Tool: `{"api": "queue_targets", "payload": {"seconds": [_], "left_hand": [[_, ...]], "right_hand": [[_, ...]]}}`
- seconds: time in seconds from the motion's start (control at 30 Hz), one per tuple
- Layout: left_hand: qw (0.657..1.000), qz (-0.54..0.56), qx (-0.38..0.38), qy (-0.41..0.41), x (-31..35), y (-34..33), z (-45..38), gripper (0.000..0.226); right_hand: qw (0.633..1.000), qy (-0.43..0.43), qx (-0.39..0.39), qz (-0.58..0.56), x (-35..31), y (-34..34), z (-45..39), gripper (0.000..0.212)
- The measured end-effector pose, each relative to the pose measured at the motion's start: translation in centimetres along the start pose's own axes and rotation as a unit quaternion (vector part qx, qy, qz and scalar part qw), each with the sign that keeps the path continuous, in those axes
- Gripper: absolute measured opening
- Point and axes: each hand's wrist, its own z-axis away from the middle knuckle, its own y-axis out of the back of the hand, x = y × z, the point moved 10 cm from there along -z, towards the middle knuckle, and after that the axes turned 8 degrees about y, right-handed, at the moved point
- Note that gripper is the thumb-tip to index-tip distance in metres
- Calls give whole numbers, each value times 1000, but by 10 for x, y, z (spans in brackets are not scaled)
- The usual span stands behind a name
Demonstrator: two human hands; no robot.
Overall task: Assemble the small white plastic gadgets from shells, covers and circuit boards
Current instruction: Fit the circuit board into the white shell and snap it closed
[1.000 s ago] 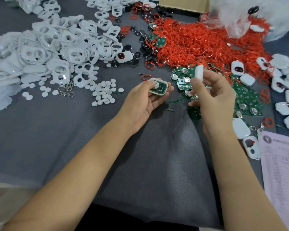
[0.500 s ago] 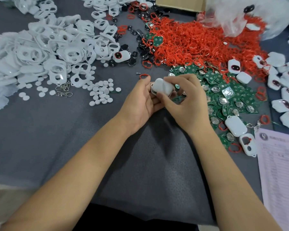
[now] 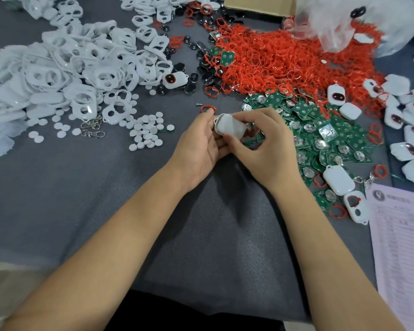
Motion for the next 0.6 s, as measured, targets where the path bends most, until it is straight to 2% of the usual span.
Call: {"api": "queue_targets", "payload": {"seconds": [0.17,0.27,0.47,0.53,0.6], "left_hand": [[1000,-19,-3,-2,-1,-1,0,56],[999,-20,23,-11,-1,3,0,56],[986,-131,49,-86,6,4,3,31],[986,-123,50,-105,11,5,4,29],[985,-118,42,-119,14,3,6,27]], "right_hand": [[1000,4,5,-1,-1,1,1,34],[1000,-3,-1,-11,0,0,0,35],[1000,-7,-1,-23,-3,-2,1,39],[997,-44,7,-59,2,-3,3,42],[976,-137,35,-165,15,-8,8,35]]}}
